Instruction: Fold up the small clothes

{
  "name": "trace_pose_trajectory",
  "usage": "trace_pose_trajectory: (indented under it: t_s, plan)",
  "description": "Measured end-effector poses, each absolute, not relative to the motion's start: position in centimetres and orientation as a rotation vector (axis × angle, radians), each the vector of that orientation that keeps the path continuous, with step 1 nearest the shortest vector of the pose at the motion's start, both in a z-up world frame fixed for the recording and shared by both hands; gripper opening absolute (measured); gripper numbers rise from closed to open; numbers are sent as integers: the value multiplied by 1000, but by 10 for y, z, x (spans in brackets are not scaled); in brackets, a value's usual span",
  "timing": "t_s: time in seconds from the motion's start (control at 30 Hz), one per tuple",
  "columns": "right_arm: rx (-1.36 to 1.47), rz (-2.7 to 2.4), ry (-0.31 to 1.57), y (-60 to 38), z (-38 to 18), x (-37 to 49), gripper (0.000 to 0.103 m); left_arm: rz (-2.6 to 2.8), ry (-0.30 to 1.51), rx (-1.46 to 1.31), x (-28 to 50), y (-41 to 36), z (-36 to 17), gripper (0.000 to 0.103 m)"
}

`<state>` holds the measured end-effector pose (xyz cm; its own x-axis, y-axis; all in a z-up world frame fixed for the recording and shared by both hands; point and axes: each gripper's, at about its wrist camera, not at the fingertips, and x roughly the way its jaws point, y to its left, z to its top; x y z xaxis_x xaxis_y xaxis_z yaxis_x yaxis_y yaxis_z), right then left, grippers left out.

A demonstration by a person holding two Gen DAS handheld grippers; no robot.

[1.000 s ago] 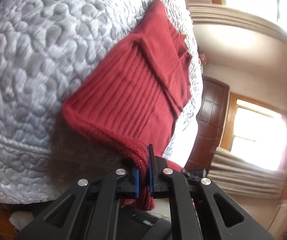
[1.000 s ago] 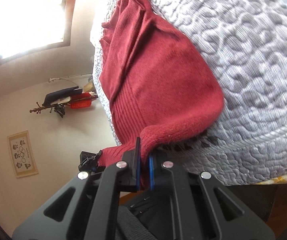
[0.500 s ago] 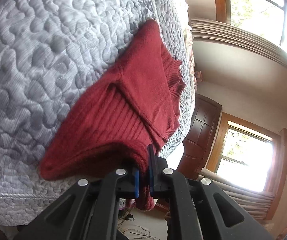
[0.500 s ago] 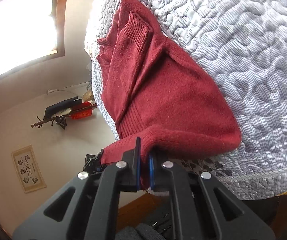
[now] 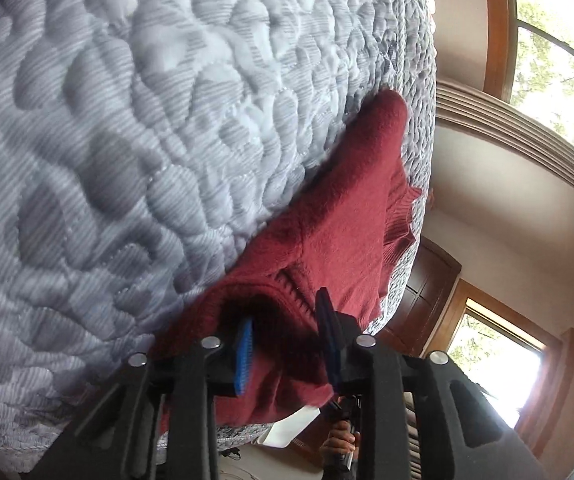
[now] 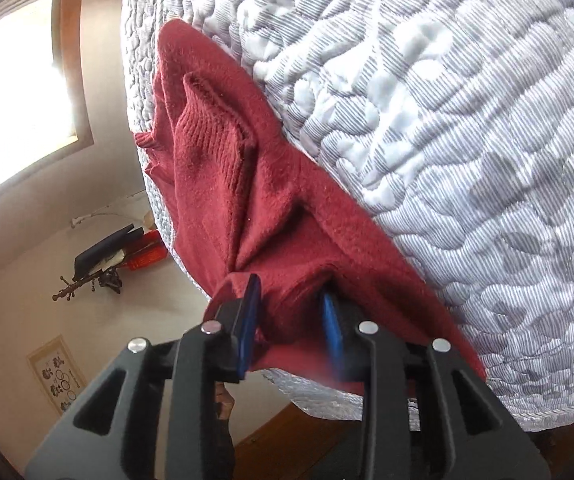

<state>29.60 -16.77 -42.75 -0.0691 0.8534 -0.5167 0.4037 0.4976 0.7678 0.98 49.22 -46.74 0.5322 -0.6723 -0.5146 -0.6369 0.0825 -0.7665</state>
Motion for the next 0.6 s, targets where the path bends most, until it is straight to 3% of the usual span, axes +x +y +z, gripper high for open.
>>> trace_pose_trajectory:
  t_s: [0.23,0.47,0.6]
  plan:
    - [974,621,1600,-173,-385,300,41,-89,1172,-1408,17,490,-429,53]
    - [284,598,1444,-131,-344,281,58,-81,1293,-826,34,459,-380,76]
    - [49,598,1377,-104,-355,272,59,-74,1333,-661,46,446,-389,78]
